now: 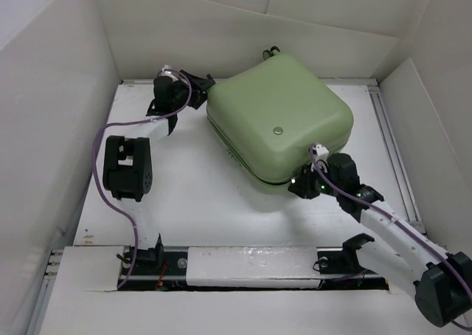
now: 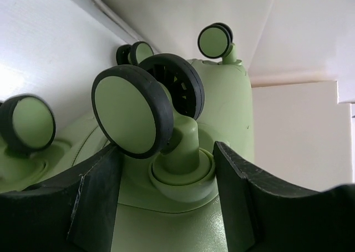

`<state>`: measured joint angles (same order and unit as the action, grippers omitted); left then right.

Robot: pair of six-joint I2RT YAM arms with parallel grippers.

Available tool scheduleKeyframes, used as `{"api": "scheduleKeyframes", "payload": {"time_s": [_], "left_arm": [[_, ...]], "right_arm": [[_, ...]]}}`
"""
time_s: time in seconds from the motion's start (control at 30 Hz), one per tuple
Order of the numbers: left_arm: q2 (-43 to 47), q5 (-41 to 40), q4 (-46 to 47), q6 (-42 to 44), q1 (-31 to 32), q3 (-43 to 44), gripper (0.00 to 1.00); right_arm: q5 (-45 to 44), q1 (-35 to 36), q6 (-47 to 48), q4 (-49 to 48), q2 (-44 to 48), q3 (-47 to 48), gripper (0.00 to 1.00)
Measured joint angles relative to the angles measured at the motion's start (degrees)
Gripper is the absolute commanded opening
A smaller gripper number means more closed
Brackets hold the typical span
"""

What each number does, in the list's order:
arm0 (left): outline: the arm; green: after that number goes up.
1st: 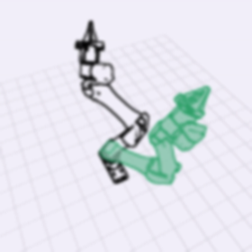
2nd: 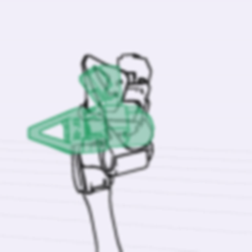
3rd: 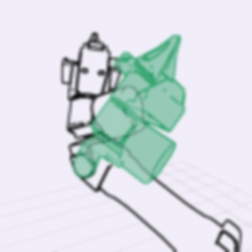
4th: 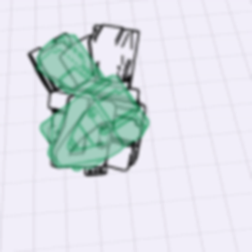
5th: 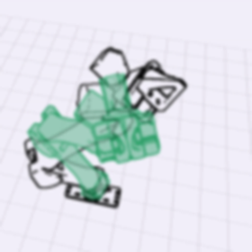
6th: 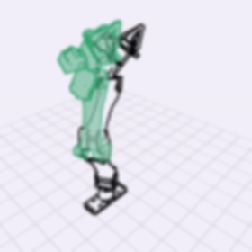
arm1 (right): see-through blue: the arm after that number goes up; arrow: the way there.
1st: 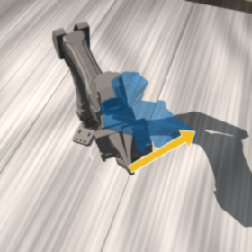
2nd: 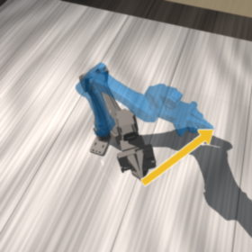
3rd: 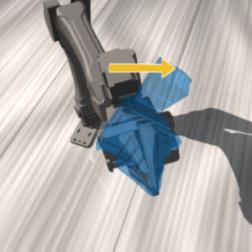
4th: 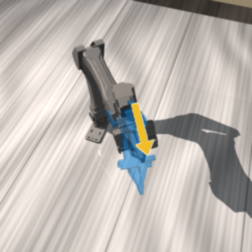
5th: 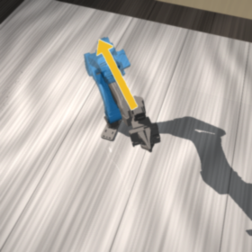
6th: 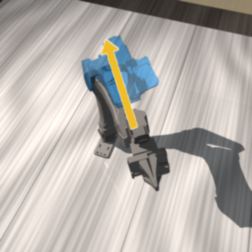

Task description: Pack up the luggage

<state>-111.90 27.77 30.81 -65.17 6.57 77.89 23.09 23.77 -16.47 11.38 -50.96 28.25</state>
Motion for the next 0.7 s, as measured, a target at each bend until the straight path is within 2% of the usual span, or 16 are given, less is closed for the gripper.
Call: {"api": "scheduleKeyframes", "payload": {"time_s": [0.03,0.23,0.5,0.7], "left_arm": [[1.27,-0.20,-0.31,0.13,-0.09,-1.31,0.00],[10.36,-1.70,-3.78,1.36,-1.11,-9.35,0.00],[25.44,-3.39,-10.27,3.17,-2.12,-19.56,0.00],[43.50,-2.38,-10.01,4.66,-5.55,-29.33,0.00]], "right_arm": [[0.09,0.22,-0.24,0.00,0.13,-0.31,0.11],[-1.66,0.70,-1.77,2.84,5.38,-1.55,0.00],[-3.23,3.61,-2.95,11.26,12.41,-1.66,0.00],[-3.56,4.66,-3.37,15.32,11.32,0.92,0.00]]}}
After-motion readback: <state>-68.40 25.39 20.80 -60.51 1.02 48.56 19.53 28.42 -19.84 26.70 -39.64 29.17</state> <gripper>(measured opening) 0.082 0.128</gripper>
